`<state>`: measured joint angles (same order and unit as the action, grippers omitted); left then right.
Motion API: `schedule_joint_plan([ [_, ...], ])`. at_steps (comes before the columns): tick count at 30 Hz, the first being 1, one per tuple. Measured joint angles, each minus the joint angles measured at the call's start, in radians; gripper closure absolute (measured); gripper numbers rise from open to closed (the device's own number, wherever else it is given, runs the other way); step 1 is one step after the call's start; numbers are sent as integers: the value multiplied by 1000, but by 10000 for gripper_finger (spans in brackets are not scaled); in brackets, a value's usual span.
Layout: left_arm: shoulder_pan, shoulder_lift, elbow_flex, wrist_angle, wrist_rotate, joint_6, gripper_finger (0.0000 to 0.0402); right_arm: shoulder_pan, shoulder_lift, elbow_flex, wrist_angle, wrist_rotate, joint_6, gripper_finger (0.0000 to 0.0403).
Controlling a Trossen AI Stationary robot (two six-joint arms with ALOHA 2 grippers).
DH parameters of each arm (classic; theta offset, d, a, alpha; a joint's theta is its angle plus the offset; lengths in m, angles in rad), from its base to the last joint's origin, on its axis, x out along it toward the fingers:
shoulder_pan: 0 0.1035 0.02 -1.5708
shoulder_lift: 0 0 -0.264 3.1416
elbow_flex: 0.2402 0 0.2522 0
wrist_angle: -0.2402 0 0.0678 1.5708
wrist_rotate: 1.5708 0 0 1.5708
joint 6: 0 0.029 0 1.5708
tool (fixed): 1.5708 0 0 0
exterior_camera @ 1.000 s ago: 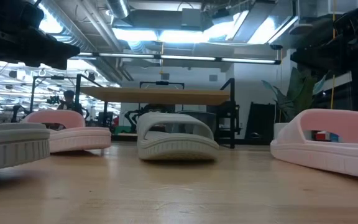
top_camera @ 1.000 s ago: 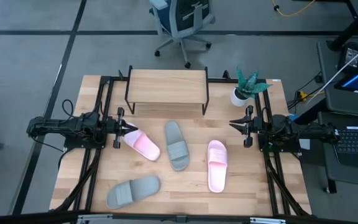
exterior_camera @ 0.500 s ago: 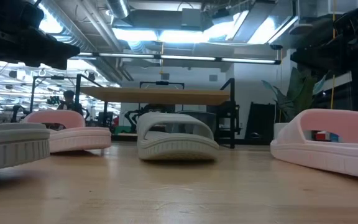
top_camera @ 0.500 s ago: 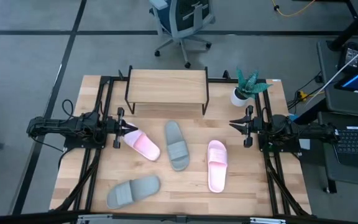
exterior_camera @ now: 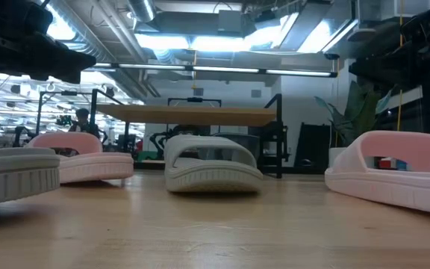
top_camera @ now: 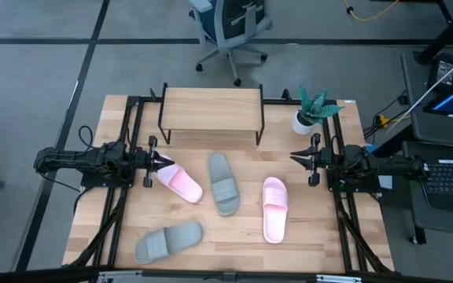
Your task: Pick and place slides into the shelf
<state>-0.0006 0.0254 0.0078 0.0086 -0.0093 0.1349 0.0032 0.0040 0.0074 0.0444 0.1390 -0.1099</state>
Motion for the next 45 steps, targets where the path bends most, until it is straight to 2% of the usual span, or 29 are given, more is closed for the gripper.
schedule_joint_plan([
  [25,0,0,0,0,0,0,401,0,0,0,0,0,2,345],
  [30,0,0,0,0,0,7,401,0,0,0,1,-1,103,345],
  [45,0,0,0,4,0,6,401,0,0,0,2,0,106,345],
])
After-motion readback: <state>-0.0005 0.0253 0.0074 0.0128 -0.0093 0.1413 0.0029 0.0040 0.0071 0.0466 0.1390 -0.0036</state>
